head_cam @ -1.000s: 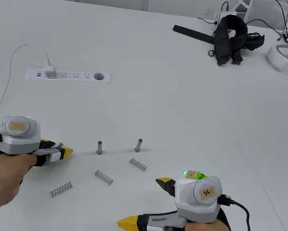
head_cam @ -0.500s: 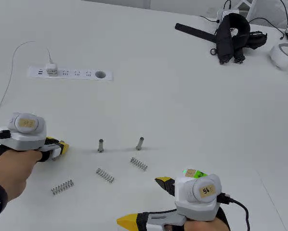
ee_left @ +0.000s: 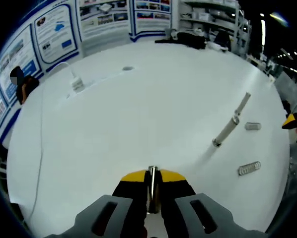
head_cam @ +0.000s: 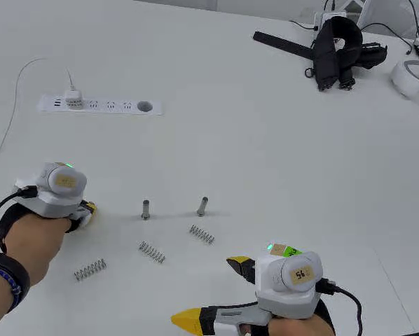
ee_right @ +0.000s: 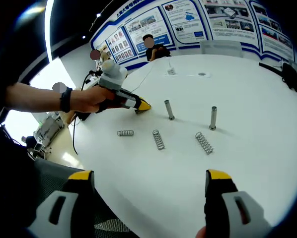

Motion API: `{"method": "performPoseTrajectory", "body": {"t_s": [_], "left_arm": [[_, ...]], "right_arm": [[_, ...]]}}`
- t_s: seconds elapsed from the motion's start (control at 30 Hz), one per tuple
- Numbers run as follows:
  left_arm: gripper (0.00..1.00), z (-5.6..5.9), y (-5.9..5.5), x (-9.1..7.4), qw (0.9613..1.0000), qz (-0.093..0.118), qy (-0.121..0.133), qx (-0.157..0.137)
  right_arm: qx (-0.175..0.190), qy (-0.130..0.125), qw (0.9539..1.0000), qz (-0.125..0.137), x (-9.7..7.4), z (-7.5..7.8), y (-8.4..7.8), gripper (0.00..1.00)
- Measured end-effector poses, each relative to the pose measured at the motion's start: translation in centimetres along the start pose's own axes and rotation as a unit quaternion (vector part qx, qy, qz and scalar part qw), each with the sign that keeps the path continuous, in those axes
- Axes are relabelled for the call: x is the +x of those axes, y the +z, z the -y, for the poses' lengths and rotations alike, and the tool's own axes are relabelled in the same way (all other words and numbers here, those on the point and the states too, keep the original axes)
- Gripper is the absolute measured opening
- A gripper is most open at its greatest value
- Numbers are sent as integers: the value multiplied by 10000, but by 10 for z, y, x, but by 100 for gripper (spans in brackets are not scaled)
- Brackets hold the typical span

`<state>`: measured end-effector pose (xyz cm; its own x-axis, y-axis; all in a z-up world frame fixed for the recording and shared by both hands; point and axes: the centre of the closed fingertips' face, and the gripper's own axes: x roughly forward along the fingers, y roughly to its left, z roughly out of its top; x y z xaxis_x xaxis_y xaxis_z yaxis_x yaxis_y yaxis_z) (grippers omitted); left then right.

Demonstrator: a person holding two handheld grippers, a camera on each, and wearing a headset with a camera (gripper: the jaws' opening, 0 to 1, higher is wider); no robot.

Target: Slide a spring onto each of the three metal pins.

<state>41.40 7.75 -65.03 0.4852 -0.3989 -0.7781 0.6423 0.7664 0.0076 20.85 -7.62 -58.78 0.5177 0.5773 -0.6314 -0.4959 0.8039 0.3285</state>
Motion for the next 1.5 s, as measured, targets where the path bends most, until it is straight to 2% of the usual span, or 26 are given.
{"method": "performPoseTrajectory", "body": {"t_s": [0.13, 0.43, 0.6, 0.73, 1.03, 1.4, 1.5], "left_arm": [[7, -3, -1, -1, 9991, -67, -56, -412], [7, -4, 14, -15, 9976, 233, -87, -640], [7, -4, 14, -20, 9977, 284, -86, -607], [7, -7, 11, -23, 9972, 299, -62, -690], [7, -11, 13, -33, 9959, 411, -18, -802], [7, -9, 12, -40, 9961, 431, -45, -765], [7, -6, 11, -43, 9968, 437, -67, -662]], "right_arm": [[22, -13, 10000, 17, -1, 1, 0, 93], [82, -53, 9999, 63, -2, 2, 0, 93], [83, -45, 9999, 60, -2, 2, -1, 93], [48, -40, 9999, 85, -2, 1, 0, 93], [-23, -22, 10000, 65, -1, -1, 0, 94], [-26, -2, 10000, 88, 1, -3, 2, 95], [-21, -5, 9999, 108, 1, -2, 3, 94]]}}
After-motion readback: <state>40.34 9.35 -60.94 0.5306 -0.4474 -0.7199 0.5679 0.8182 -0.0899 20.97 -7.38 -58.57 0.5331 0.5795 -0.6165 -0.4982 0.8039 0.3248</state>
